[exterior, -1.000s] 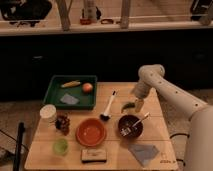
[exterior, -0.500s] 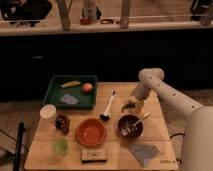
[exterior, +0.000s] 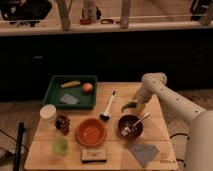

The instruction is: Place pepper in red bowl

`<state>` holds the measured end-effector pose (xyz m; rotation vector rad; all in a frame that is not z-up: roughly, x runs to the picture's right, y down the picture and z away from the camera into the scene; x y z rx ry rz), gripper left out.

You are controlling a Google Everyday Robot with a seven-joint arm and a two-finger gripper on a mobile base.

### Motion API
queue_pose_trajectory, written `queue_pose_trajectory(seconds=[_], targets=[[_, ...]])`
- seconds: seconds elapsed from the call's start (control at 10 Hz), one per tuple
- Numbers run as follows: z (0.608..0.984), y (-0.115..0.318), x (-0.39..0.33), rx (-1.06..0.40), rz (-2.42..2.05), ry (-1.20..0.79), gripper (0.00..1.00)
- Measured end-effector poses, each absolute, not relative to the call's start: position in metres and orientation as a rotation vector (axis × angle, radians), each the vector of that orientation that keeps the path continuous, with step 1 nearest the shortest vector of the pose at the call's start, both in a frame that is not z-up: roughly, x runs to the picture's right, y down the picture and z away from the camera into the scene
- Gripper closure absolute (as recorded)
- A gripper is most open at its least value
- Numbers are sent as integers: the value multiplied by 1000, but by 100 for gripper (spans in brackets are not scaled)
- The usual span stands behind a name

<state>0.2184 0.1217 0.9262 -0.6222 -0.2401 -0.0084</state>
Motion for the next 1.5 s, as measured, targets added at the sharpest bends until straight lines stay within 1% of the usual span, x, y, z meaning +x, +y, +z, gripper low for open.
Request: queue_pose_trajectory(seconds=[0.2, 0.3, 0.4, 0.5, 0.6, 1.1, 1.5], targets=[[927, 124, 218, -620, -15, -253, 72], [926, 126, 222, -618, -13, -265, 84], [926, 126, 221, -619, -15, -266, 94], [926, 125, 219, -621, -19, -267, 98], [926, 125, 217, -621, -24, -269, 100], [912, 110, 210, -586, -50, -281, 100], [888, 76, 197, -521, -91, -331, 100]])
